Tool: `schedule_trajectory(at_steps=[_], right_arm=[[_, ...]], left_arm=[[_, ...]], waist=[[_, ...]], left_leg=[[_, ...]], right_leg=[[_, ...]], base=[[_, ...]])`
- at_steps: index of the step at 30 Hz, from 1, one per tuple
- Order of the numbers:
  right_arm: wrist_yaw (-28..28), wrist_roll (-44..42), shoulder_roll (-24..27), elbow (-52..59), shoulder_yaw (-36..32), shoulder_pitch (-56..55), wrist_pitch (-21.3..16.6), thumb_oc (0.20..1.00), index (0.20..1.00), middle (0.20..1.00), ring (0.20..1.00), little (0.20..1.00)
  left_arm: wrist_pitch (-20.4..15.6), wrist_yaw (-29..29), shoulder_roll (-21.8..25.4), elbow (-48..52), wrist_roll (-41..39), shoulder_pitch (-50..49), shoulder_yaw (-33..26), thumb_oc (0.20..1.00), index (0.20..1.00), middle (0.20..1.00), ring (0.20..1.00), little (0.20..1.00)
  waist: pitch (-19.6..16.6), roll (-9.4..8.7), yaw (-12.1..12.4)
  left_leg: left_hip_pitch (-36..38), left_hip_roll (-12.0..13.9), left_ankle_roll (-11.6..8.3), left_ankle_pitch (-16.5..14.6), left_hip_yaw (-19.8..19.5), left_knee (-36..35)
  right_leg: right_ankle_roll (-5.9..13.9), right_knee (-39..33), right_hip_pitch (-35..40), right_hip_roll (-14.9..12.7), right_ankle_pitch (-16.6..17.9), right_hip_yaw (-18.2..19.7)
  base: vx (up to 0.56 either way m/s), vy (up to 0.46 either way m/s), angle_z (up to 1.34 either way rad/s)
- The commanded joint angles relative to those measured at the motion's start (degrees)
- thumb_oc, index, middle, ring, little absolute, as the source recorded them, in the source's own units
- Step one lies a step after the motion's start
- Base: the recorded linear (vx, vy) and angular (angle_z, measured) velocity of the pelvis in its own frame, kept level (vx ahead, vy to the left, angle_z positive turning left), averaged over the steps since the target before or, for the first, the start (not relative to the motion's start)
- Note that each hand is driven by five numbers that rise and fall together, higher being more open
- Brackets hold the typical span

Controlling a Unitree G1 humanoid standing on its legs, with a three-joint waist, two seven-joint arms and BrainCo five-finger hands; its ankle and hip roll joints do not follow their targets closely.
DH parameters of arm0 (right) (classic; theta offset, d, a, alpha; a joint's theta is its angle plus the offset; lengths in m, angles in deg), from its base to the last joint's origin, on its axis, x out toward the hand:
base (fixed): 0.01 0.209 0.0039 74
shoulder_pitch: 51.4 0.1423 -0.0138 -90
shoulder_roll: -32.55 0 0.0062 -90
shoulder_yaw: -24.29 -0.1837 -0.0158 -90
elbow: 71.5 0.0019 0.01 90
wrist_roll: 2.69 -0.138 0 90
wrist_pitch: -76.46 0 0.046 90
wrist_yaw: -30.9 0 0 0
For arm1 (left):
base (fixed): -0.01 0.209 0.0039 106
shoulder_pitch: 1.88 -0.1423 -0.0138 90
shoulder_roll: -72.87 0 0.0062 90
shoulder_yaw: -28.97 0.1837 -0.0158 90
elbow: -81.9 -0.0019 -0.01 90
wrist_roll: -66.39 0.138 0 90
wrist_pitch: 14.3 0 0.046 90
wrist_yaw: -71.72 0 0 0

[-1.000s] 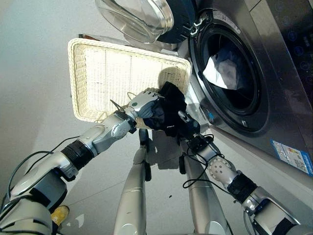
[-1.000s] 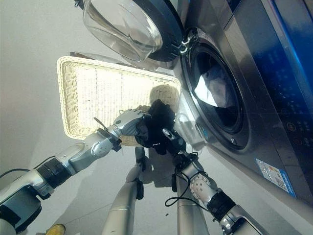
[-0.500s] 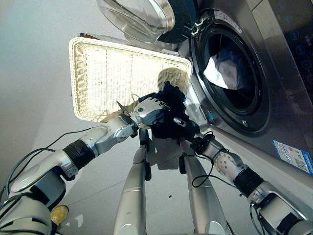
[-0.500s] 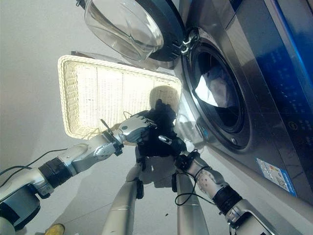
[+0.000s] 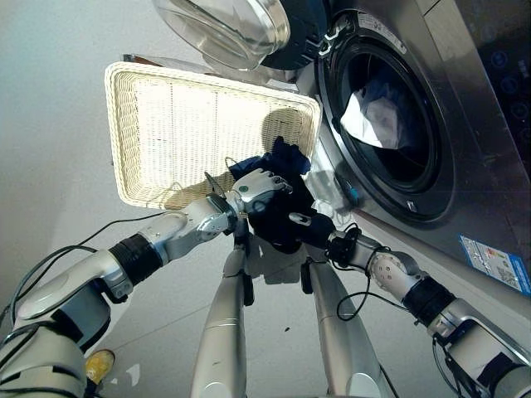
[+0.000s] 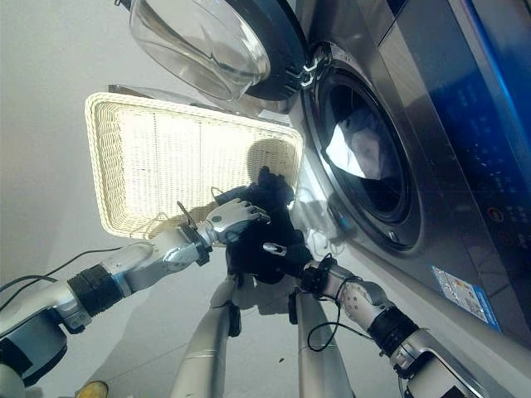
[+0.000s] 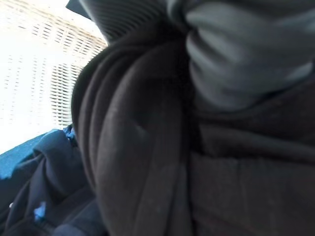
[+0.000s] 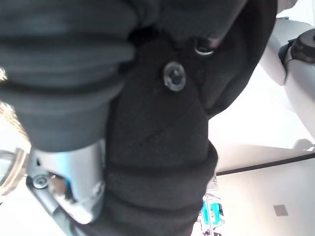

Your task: Put the clothes into the washing machine.

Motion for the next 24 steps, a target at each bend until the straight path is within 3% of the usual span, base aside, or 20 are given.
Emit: schedule_trajectory(at_steps=[1,5,7,8,20,22,24], right_arm=[[4.37,-3.41,-4.76,9.77,4.01,-0.45,-1.12,0.228,0.228,0.228,0.228,0.228],[3.74,-3.81,-5.08,10.23,3.49,-0.83,-3.30,0.200,0.200,0.200,0.200,0.200],[3.50,-3.63,-5.39,10.11,3.36,-1.31,-4.07,0.200,0.200,0.200,0.200,0.200],[3.16,-3.57,-5.59,10.10,3.30,-1.93,-4.58,0.200,0.200,0.200,0.200,0.200],[0.79,-1.61,-5.11,7.50,-0.43,-4.95,-12.89,0.200,0.200,0.200,0.200,0.200],[-0.20,0.42,-5.21,5.95,-1.85,-5.53,-17.44,0.200,0.200,0.200,0.200,0.200],[-0.48,0.92,-5.31,5.06,-2.63,-5.67,-19.35,0.200,0.200,0.200,0.200,0.200]], left_arm=[[-0.96,0.90,-2.28,5.00,0.56,1.68,-1.33,0.200,0.200,0.200,0.200,0.200],[-0.65,0.46,-2.96,4.72,-0.35,0.84,-1.54,0.200,0.200,0.200,0.200,0.200],[0.52,0.68,-3.41,4.59,-0.93,0.28,-1.60,0.460,0.460,0.460,0.460,0.460],[1.22,0.94,-3.64,4.49,-1.36,-0.43,-1.72,1.000,1.000,1.000,1.000,1.000],[4.80,7.33,-2.60,2.53,-8.48,-8.19,-6.37,1.000,1.000,1.000,1.000,1.000],[6.58,12.78,-3.41,0.24,-16.69,-11.24,-9.17,1.000,1.000,1.000,1.000,1.000],[8.18,16.14,-4.10,-1.39,-20.94,-12.76,-10.77,1.000,1.000,1.000,1.000,1.000]], waist=[[-1.14,-1.10,-0.58],[-1.14,-0.99,-0.72],[-1.14,-0.94,-0.83],[-1.14,-0.90,-0.80],[-1.14,-0.09,-0.20],[-1.14,0.16,0.06],[-1.14,0.32,0.24]], left_leg=[[-1.54,-4.33,1.16,1.02,-1.16,-0.35],[-1.91,-4.43,1.10,1.02,-0.98,-0.33],[-2.18,-4.55,1.12,1.01,-0.87,-0.20],[-1.67,-4.56,1.16,0.45,-0.85,-0.04],[-1.90,-4.89,1.14,0.40,-1.05,0.16],[-1.84,-4.96,1.15,0.13,-1.20,0.72],[-1.80,-5.02,1.18,0.13,-1.37,0.83]], right_leg=[[4.29,0.83,-0.15,2.34,-0.57,-2.50],[4.31,0.75,-0.58,2.29,-0.41,-2.64],[4.31,0.82,-0.87,2.35,-0.35,-2.65],[4.31,1.05,-0.42,2.42,-0.90,-2.64],[4.37,1.10,-0.43,2.26,-1.11,-3.11],[4.31,1.51,-0.34,2.08,-1.36,-3.31],[4.31,1.75,-0.26,2.09,-1.54,-3.35]], base=[[0.00,0.000,0.00],[0.00,0.000,0.00],[0.00,0.000,0.00],[0.00,0.000,0.00],[0.00,0.000,0.00],[0.02,-0.003,0.00],[0.01,-0.006,-0.02]])
